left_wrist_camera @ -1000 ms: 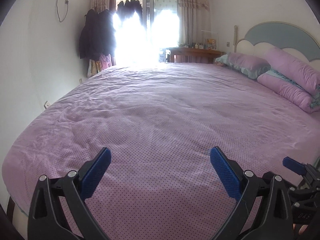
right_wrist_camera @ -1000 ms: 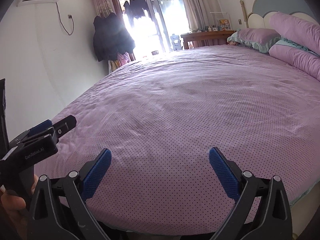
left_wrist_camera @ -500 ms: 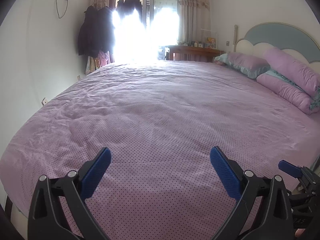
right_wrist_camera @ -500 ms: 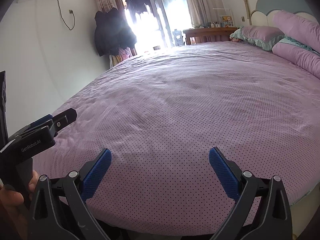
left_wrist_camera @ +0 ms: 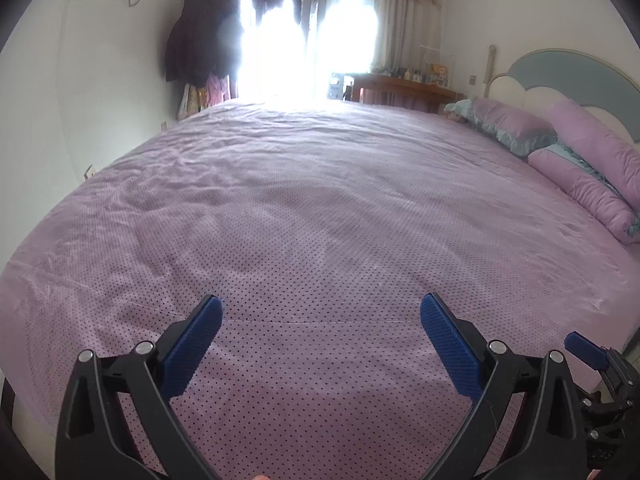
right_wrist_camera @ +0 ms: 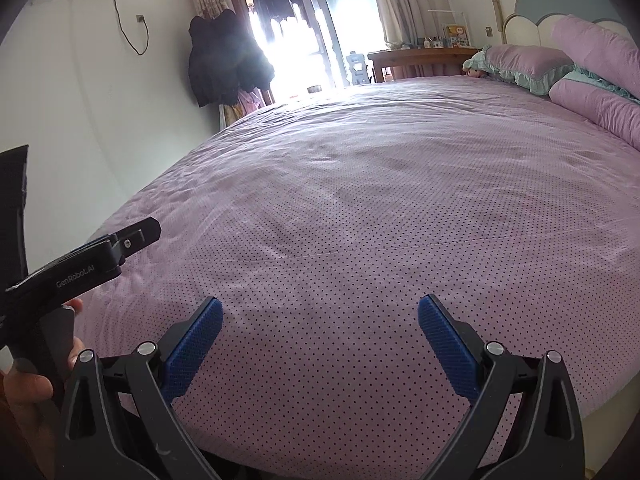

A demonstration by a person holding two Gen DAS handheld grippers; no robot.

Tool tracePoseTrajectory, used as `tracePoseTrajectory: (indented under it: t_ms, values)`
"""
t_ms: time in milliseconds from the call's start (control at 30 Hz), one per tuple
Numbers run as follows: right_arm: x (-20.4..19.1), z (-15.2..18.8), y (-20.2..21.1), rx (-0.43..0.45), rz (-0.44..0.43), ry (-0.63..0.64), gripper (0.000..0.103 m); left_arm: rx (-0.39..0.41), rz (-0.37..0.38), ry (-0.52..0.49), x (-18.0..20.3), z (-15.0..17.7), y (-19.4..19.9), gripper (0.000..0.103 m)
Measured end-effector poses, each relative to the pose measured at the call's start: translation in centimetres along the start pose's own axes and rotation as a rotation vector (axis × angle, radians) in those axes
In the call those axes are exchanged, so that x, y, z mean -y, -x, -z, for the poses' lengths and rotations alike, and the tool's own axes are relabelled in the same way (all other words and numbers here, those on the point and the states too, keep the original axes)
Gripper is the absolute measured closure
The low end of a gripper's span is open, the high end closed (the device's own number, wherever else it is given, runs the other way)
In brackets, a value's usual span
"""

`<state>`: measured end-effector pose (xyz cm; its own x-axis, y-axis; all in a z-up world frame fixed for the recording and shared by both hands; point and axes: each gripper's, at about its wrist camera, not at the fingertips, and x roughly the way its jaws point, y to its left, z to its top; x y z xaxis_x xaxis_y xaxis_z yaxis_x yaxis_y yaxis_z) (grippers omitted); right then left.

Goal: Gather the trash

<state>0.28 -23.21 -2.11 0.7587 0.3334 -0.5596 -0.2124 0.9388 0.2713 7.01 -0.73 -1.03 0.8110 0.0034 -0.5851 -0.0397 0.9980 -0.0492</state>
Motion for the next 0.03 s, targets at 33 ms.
tracePoseTrajectory:
  t_ms: [33]
  values:
    - [0.07,-0.12,-0.14,0.001,0.002,-0.002,0.008,-0.006,-0.001,0.01,-0.33,-0.15,-0.45,0.004]
